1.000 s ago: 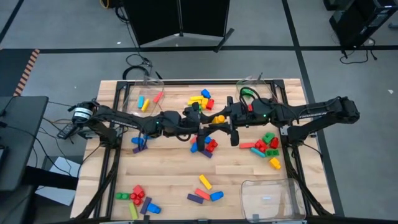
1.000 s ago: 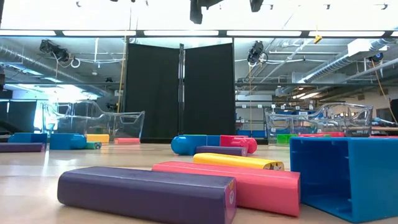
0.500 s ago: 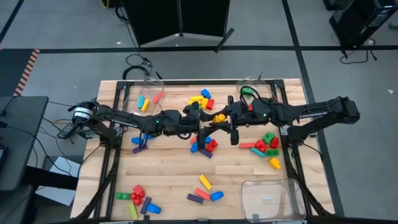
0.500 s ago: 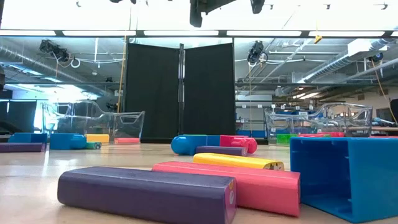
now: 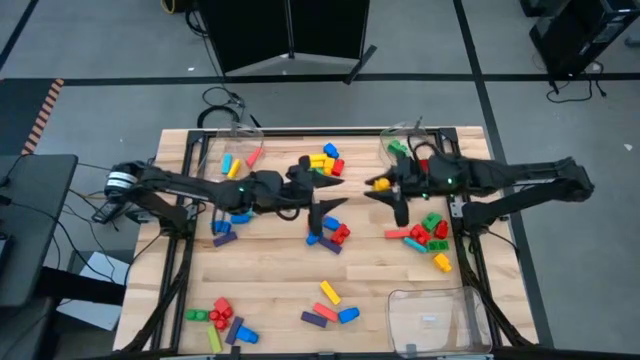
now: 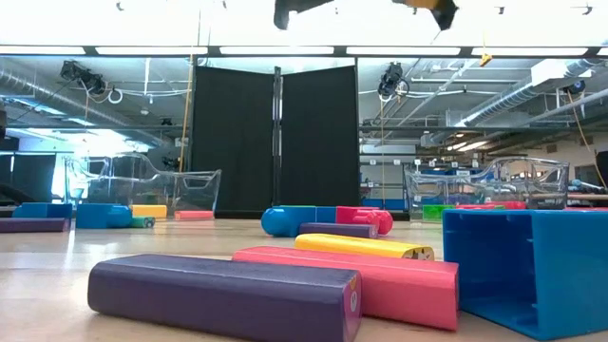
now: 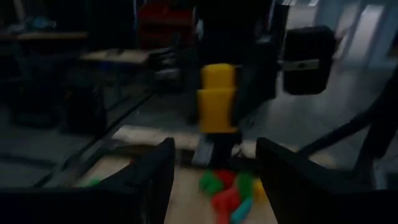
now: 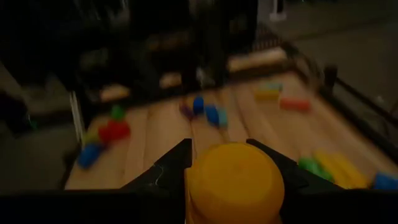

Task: Sort blocks by size
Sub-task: Put the yellow 1 stud game piece into the bottom transparent bin

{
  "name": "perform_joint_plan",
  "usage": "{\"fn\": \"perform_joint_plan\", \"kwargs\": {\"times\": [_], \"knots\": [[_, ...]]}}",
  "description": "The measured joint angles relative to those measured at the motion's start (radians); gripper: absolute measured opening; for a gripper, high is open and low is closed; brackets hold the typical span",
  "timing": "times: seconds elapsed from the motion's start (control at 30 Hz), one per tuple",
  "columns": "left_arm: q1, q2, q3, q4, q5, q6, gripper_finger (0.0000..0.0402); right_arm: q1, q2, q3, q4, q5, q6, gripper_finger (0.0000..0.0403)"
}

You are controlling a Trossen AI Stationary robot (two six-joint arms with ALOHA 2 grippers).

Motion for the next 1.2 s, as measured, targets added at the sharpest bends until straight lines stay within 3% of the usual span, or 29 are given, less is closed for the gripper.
{"fn": "perform_joint_plan", "kwargs": {"times": [0.17, 0.3, 0.53, 0.7, 0.97, 1.2], "knots": [[0.0, -0.105, 0.0, -0.344, -0.037, -0.007, 0.0229, 0.128, -0.031, 0.023, -0.204, 0.114, 0.096, 0.0145], [-0.003, -0.156, 0.0, -0.548, -0.039, -0.028, 0.0229, 0.247, 0.019, 0.114, -0.412, 0.201, 0.243, 0.0145], [-0.003, -0.202, -0.002, -0.914, -0.1, -0.195, 0.0229, 0.39, 0.214, 0.33, -0.819, 0.201, 0.76, 0.0145], [-0.025, -0.235, -0.018, -0.959, -0.103, -0.234, 0.0229, 0.477, 0.369, 0.415, -0.968, 0.07, 1.139, 0.0145], [-0.074, -0.4, -0.203, -0.893, -0.095, -0.347, 0.0229, 0.698, 0.542, 0.425, -0.941, -0.016, 1.66, 0.0147], [-0.11, -0.484, -0.298, -0.831, -0.031, -0.404, 0.0229, 0.844, 0.659, 0.424, -0.944, -0.043, 1.928, 0.0148]]}}
